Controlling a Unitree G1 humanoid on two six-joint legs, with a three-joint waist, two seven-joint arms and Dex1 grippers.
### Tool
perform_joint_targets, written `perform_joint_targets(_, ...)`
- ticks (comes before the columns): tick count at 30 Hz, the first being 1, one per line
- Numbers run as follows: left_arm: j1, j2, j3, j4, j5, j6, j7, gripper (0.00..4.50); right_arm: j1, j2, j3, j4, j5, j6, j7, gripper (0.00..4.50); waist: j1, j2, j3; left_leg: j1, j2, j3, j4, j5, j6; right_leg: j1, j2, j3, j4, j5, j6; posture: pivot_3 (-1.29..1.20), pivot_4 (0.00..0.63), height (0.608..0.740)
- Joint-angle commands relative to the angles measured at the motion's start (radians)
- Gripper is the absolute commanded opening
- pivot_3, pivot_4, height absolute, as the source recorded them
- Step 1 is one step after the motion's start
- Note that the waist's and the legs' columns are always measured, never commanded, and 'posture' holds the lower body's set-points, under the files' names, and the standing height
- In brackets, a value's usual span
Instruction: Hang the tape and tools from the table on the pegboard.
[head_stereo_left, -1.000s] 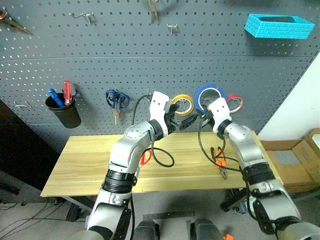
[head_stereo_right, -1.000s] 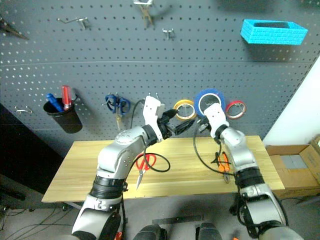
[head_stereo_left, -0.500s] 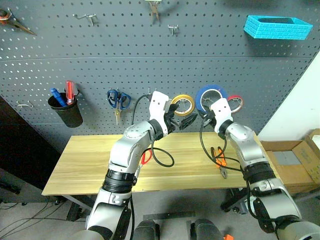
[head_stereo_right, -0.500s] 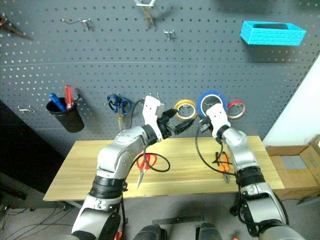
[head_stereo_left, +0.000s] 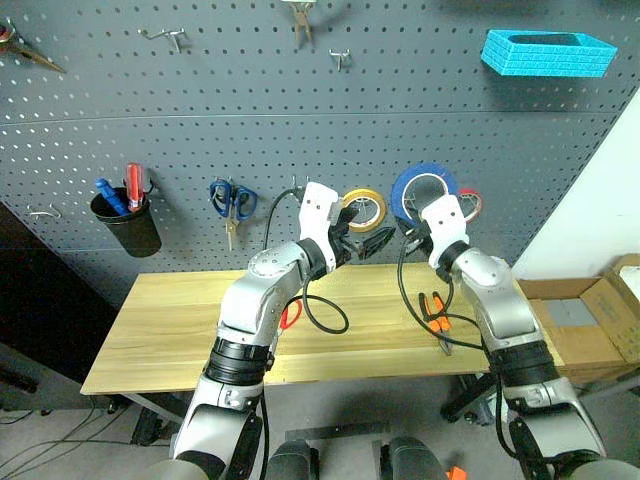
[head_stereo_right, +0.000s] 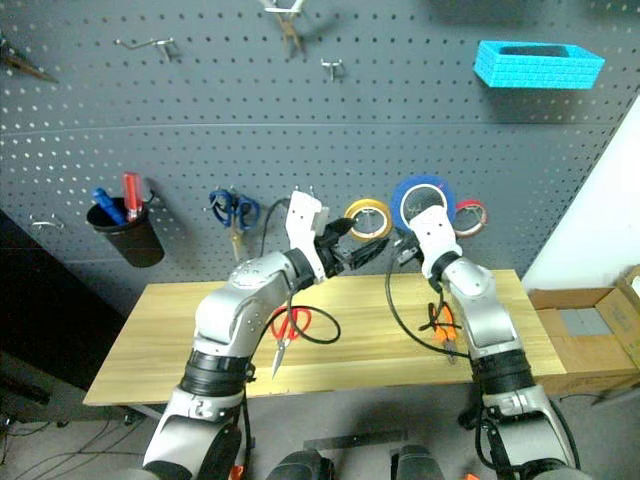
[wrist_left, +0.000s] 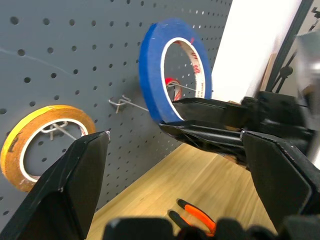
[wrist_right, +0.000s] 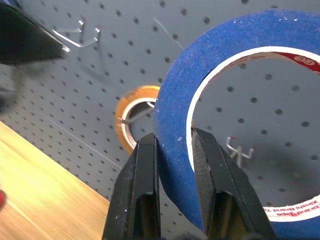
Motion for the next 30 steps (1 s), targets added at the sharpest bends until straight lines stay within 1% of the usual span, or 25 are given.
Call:
perform_joint_targets(1,-0.026,0.001,0.003,-0.015,-0.018,-0.025,-0.012,4.5,-0.083,-0.004,-0.041,0.061,0.027,-0.042,0.017,0.36,0.0,0.0,0.0,0.0,0.0,0.0,0.0,0.0,0.0,0.0,0.0,0.0,0.0,0.0,0.0,0.0,0.0,0.74)
perform_joint_targets(7,-0.016,0.002,0.001,-0.034,-0.018,-0.016,-0.006,4.5,-0.137,0.002,-0.038,0.23,0.045,-0.08,0.088,0.36,0.0,0.0,0.0,0.0,0.0,0.0,-0.001,0.0,-0.001,0.0,0.0,0.0,0.0,0.0,0.0,0.02,0.0,0.74)
perform_joint_targets(11,0.002,0.01,0.003,-0.055,-0.018,-0.008,0.001,4.5,-0.145,0.012,-0.046,0.251,0.065,-0.074,0.115,0.36,-0.001,-0.001,-0.003,0.001,0.001,0.0,-0.001,0.0,-0.001,0.001,0.001,0.0,0.0,0.001,0.0,0.04,0.0,0.74)
perform_joint_targets(17,0.018,0.011,0.008,-0.076,-0.02,0.0,0.016,4.5,-0.098,0.009,-0.037,0.195,0.056,-0.063,0.103,0.36,0.001,-0.001,-0.003,0.002,0.001,-0.001,-0.001,0.002,-0.001,0.001,0.001,0.0,0.003,0.001,-0.001,0.05,0.0,0.74)
perform_joint_targets(21,0.017,0.008,0.006,-0.076,-0.021,-0.001,0.021,4.5,-0.081,-0.013,-0.035,0.157,0.029,-0.052,0.078,0.36,0.005,-0.001,-0.003,0.001,0.001,-0.001,-0.001,0.002,-0.001,0.0,0.001,0.0,0.002,0.001,-0.001,0.04,0.0,0.74)
perform_joint_targets(23,0.014,0.008,0.008,-0.072,-0.022,-0.003,0.022,4.5,-0.043,-0.022,-0.04,0.057,0.038,-0.002,0.075,0.36,0.007,-0.001,-0.003,0.0,0.0,-0.001,-0.001,0.002,-0.001,-0.001,0.001,0.0,0.002,0.001,-0.001,0.04,0.0,0.74)
perform_joint_targets(26,0.01,0.007,0.01,-0.067,-0.024,-0.005,0.024,4.5,-0.01,-0.023,-0.04,-0.03,0.045,0.051,0.07,0.36,0.007,-0.001,-0.003,0.0,0.001,-0.001,-0.002,0.002,-0.001,-0.001,0.001,0.0,0.002,0.001,-0.001,0.03,0.0,0.74)
perform_joint_targets(30,0.003,0.002,0.011,-0.056,-0.025,-0.007,0.024,4.5,0.017,-0.008,-0.026,-0.066,0.038,0.083,0.055,0.36,0.007,-0.001,-0.003,0.0,0.001,-0.001,-0.002,0.002,-0.001,-0.001,0.001,0.0,0.001,0.001,-0.001,0.02,0.0,0.74)
